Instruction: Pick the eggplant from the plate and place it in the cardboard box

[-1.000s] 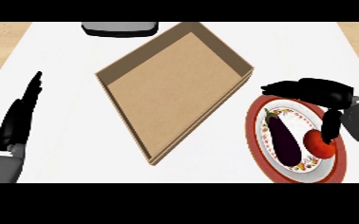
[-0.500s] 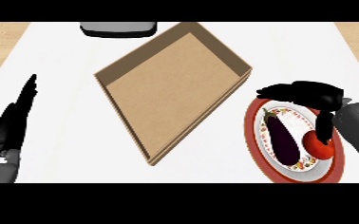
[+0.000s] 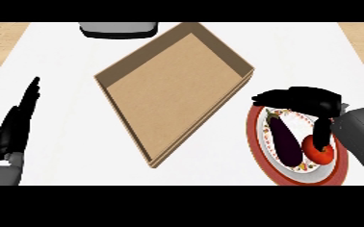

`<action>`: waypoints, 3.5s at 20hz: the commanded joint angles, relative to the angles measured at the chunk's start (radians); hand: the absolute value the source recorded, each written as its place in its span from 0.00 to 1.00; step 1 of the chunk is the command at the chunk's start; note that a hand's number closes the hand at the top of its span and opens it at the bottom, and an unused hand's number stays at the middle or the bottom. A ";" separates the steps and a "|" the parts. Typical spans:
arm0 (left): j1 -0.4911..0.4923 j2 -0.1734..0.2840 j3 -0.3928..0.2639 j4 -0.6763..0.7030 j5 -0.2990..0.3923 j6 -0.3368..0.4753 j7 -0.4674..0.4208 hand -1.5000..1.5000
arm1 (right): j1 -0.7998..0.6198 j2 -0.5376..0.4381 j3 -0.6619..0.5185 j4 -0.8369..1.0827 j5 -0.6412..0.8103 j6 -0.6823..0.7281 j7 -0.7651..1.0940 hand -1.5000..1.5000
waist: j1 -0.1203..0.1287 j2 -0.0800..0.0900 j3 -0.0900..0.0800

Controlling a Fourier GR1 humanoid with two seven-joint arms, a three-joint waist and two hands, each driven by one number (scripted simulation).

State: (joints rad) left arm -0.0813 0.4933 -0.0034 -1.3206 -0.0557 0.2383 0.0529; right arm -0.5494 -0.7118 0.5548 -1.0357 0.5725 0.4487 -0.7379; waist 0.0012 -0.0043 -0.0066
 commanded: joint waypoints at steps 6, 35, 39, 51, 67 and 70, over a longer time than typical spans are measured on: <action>-0.011 0.000 0.048 0.042 -0.014 -0.030 -0.026 0.50 | 0.065 -0.037 0.025 -0.179 0.028 0.126 0.061 0.00 | -0.003 0.003 0.006; 0.024 -0.059 0.091 0.009 -0.073 -0.049 -0.006 0.50 | 0.226 0.221 -0.380 -0.220 0.230 -0.378 0.747 1.00 | -0.049 -0.015 0.004; 0.032 -0.027 0.108 -0.035 -0.057 -0.084 0.013 0.50 | 0.258 0.232 -0.383 -0.459 0.290 -0.388 0.937 1.00 | -0.031 -0.010 0.005; -0.061 -0.086 0.105 0.087 -0.106 -0.062 -0.026 0.50 | 0.154 0.331 -0.344 -0.892 0.264 -0.243 1.070 1.00 | -0.006 0.004 0.006; -0.075 -0.091 0.113 0.044 -0.114 -0.101 -0.004 0.50 | -0.414 0.708 -0.384 -0.279 0.188 -0.407 1.304 1.00 | 0.030 0.011 0.006; -0.030 -0.089 0.119 0.049 -0.127 -0.101 -0.052 0.50 | -0.468 0.710 -0.431 -0.110 0.167 -0.464 1.204 1.00 | 0.026 0.011 0.006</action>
State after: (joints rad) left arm -0.1301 0.4054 0.1078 -1.2920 -0.1768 0.1415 0.0437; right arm -0.9370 -0.0305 0.1401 -1.3283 0.7628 0.0645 0.4988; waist 0.0247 0.0048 -0.0007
